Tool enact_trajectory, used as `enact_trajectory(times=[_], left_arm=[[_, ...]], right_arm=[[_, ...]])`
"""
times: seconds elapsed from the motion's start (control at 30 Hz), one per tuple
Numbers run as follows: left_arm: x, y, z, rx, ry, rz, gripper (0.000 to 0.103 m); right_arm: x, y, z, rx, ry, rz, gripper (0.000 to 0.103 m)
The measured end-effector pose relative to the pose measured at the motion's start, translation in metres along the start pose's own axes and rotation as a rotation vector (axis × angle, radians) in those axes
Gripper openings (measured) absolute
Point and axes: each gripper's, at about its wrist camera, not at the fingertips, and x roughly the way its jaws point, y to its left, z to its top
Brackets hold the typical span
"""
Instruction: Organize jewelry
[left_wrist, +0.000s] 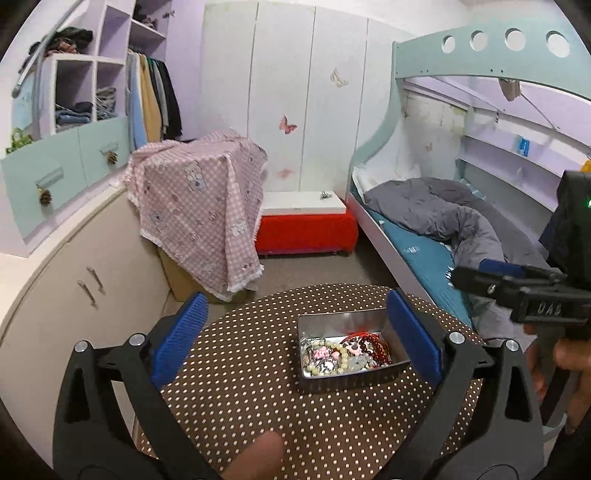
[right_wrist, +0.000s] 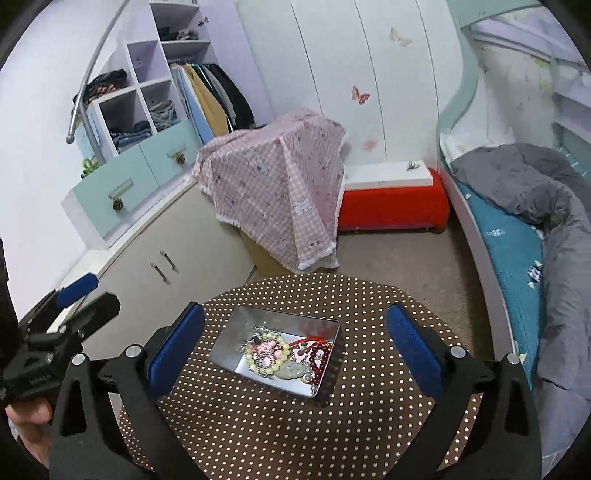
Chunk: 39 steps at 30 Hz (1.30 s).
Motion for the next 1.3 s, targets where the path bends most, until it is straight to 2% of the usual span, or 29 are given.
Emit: enact_trajectory(times=[0.3, 0.57, 0.9, 1.1, 1.3], left_arm=[[-0.081, -0.002, -0.022, -0.047, -0.104, 0.122, 0.097], [-0.153, -0.016, -0.038, -0.061, -0.205, 0.209, 0.097], [-0.192, -0.038, -0.062, -0.050, -0.243, 0.258, 0.097], [-0.215, -0.053, -0.081, -0.030, -0.261, 0.229, 0.097], [-0.240, -0.059, -0.089, -0.034, -0.327, 0.181, 0.097]], right_arm=[[-0.083, 0.026, -0.025, -0.034, -0.133, -0.077, 0.095], [-0.132, 0.047, -0.059, -0.066, -0.212, -0.155, 0.095], [-0.174, 0.063, -0.108, -0.095, -0.310, -0.213, 0.095], [-0.192, 0.067, -0.133, -0.107, -0.341, -0.227, 0.095], [-0.206, 0.071, -0.142, -0.101, -0.373, -0.225, 0.095]])
